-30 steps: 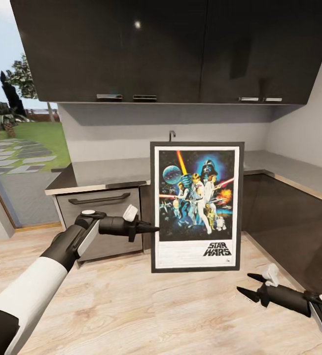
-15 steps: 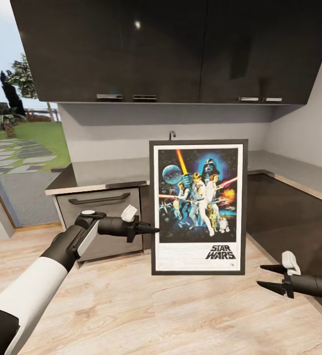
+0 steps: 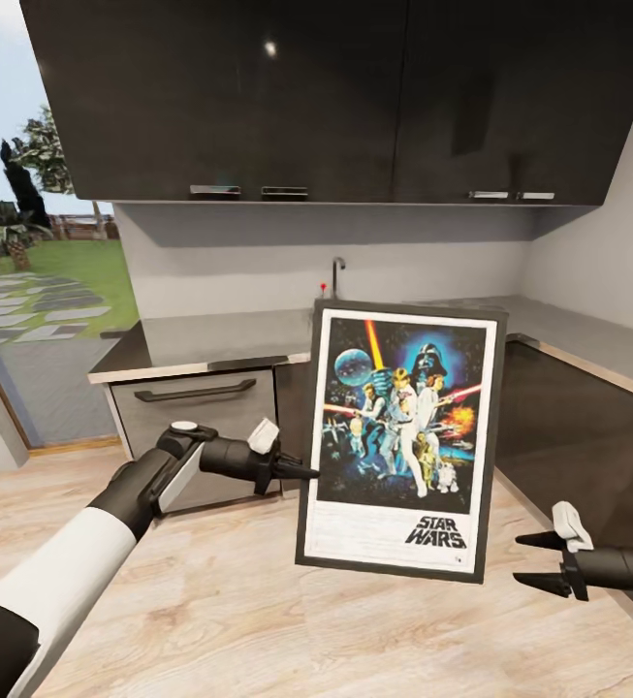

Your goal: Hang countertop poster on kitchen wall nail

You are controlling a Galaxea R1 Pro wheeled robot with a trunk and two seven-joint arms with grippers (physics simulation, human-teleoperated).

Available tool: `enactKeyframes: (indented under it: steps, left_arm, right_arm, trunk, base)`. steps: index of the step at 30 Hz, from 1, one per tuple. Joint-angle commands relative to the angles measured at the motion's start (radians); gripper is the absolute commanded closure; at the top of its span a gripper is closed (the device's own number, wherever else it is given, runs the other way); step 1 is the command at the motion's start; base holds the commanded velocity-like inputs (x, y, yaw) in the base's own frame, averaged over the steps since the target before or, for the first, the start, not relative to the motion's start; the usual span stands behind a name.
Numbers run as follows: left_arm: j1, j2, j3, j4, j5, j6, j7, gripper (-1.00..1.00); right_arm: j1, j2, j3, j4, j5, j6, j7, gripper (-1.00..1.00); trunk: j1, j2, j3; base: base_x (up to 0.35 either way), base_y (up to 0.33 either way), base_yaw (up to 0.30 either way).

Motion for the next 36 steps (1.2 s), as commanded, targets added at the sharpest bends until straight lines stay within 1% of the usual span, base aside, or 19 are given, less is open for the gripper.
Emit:
enactKeyframes:
  steps: [1,7,12,14,16,17,20,29,36]
  left_arm:
    - [-0.001,0.001,-0.007,0.000,0.008,0.007,0.002,1.00]
    - [-0.001,0.003,-0.012,0.003,0.006,0.005,0.002,1.00]
    - [-0.001,0.003,-0.013,0.003,0.005,0.004,0.002,1.00]
    - [-0.001,0.003,-0.013,0.004,0.004,-0.009,0.002,1.00]
    - [-0.001,0.003,-0.014,0.013,-0.001,-0.028,0.002,1.00]
    - [-0.001,0.003,-0.014,0.030,-0.007,-0.040,0.002,1.00]
    - [-0.001,0.003,-0.014,0.060,-0.017,-0.055,0.002,1.00]
    - [-0.001,0.003,-0.014,0.074,-0.023,-0.063,0.001,1.00]
    - [-0.001,0.003,-0.016,0.074,-0.023,-0.090,0.000,1.00]
  right_arm:
    - [-0.001,0.001,-0.005,-0.002,0.008,0.006,0.008,-1.00]
    - [-0.001,0.001,-0.001,-0.003,0.009,0.006,0.015,-1.00]
    - [-0.001,0.001,0.024,-0.003,0.009,0.006,0.016,-1.00]
    - [-0.001,0.001,0.029,-0.003,0.009,0.006,0.017,-1.00]
    - [-0.001,0.001,0.031,-0.003,0.009,0.006,0.017,-1.00]
    - [-0.001,0.001,0.032,-0.003,0.008,0.006,0.017,-1.00]
    - [-0.001,0.001,0.035,-0.003,0.008,0.006,0.017,-1.00]
    - [-0.001,0.005,0.039,-0.003,0.007,0.007,0.017,-1.00]
    - [-0.002,0.012,0.041,-0.005,0.006,0.008,0.017,-1.00]
  trunk:
    - [0.000,-0.001,-0.001]
    - [0.000,-0.001,-0.001]
    - [0.000,-0.001,-0.001]
    - [0.000,-0.001,-0.001]
    - [0.000,-0.001,-0.001]
    - [0.000,-0.001,-0.001]
    - [0.000,-0.001,-0.001]
    - [0.000,-0.001,-0.001]
    - [0.000,-0.001,-0.001]
  base:
    - [0.000,0.000,0.000]
    - [0.000,0.000,0.000]
    - [0.000,0.000,0.000]
    - [0.000,0.000,0.000]
    - [0.000,0.000,0.000]
    - [0.000,0.000,0.000]
    - [0.000,0.000,0.000]
    - [0.000,0.000,0.000]
    - [0.000,0.000,0.000]
